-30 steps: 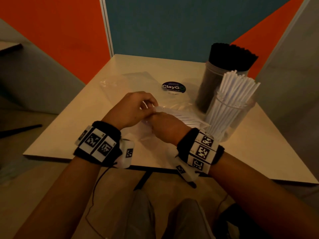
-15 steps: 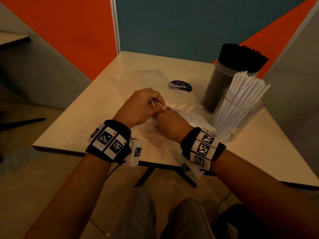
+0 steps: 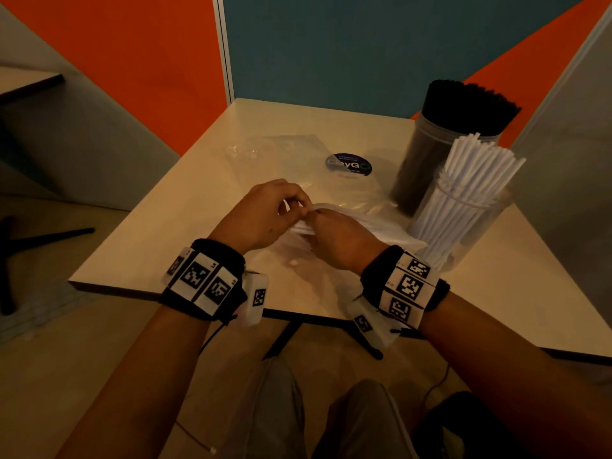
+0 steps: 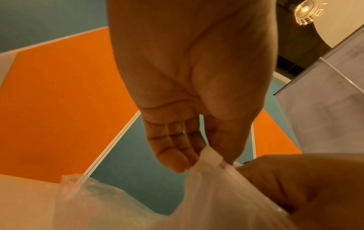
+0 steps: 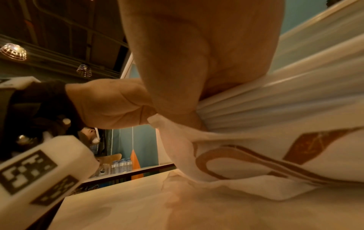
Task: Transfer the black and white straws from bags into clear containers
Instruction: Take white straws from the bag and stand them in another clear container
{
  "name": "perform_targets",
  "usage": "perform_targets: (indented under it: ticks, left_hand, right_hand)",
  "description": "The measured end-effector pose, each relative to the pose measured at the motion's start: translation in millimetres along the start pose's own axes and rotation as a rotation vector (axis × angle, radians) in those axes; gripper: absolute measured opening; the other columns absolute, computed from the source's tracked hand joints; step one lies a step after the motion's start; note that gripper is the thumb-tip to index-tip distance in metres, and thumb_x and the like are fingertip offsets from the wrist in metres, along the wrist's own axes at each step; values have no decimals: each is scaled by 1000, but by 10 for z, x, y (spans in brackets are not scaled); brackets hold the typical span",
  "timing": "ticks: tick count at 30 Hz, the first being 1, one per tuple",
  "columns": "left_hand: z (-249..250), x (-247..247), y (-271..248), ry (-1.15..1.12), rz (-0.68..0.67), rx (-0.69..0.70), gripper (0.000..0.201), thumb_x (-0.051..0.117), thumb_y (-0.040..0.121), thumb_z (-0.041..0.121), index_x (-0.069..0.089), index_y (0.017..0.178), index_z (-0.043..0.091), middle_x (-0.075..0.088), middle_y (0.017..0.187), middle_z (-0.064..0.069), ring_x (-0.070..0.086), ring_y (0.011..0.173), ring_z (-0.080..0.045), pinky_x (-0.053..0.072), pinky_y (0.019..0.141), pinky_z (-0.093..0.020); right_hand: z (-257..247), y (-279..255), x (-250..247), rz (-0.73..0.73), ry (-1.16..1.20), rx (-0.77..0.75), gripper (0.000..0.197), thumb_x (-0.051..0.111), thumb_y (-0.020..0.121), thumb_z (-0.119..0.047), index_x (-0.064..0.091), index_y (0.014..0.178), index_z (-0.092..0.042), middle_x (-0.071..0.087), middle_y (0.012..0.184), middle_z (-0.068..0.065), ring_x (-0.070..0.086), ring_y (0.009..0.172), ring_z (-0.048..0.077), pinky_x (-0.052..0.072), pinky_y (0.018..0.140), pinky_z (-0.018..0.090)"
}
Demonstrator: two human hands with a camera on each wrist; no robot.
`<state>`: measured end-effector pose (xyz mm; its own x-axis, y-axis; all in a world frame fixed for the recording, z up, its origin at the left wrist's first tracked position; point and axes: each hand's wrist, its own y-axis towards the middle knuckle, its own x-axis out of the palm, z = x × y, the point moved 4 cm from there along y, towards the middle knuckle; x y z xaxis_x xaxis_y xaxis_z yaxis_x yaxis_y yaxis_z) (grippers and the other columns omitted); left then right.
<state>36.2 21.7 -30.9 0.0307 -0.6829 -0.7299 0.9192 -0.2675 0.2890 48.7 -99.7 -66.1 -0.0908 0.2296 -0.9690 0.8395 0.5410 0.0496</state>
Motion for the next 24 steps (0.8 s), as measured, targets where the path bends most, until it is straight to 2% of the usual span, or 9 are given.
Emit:
perform_targets:
  ticks: [3,7,9,13,15,17,19,20,24]
  left_hand:
    - [26,-2,-40,28,-64,-17,17,57,91,13,65,106,18,55,95,-1,55,78,-15,42,71,-23]
    - [13,-69,-91,61,-118,-48,27,59,88,7,61,112,20,54,96,0,55,78,-15,44,70,-24]
    - [-16,-111,-103,59,-100,-81,28,59,87,4,62,110,19,56,92,0,56,77,-16,45,68,-24]
    - [-78,-125,-99,43,-38,-151,20,57,86,1,63,98,16,59,82,1,58,70,-16,46,62,-27]
    - [-99,-92,-92,72,-31,-168,19,56,86,2,63,94,17,59,83,1,55,68,-16,42,61,-25]
    - [-116,-63,-80,126,-50,-184,19,56,85,4,62,93,20,60,88,0,53,70,-16,39,65,-25]
    - [-138,-59,-76,179,-96,-208,18,56,85,6,62,95,20,60,92,0,52,72,-16,40,67,-26]
    - [-150,-67,-71,197,-125,-221,17,56,86,7,63,96,19,60,95,-1,52,74,-16,40,68,-27]
    - [-80,-113,-22,247,-239,-214,12,63,88,17,61,100,20,56,102,0,52,83,-15,36,65,-23]
  right_hand:
    - [13,-11,-11,32,-11,-4,26,55,90,-16,58,116,-12,65,111,9,62,97,26,39,74,26]
    - [44,22,-22,31,54,-10,21,57,88,-15,62,109,-12,65,107,9,61,95,26,39,74,26]
    - [39,1,-46,25,45,-26,21,57,89,-17,61,110,-13,64,110,8,60,98,25,37,74,25]
    - [-6,-88,-111,8,27,-36,29,56,91,-23,54,118,-13,63,115,10,59,103,28,42,79,31]
    - [-37,-146,-211,35,96,-46,26,56,92,-24,53,115,-12,65,111,10,61,99,28,43,76,31]
    - [-21,-198,-392,75,212,-39,21,55,94,-20,52,113,-13,66,108,5,62,94,20,46,77,26]
    - [10,-294,-644,156,433,-34,16,55,95,-17,53,111,-16,63,98,-9,60,86,2,45,75,11]
    - [18,-357,-812,239,572,-60,12,56,94,-17,56,106,-15,62,92,-13,59,83,-2,44,77,9]
    - [212,-666,-1501,608,1051,-203,4,54,93,-10,56,90,-12,65,75,-5,65,78,14,53,78,27]
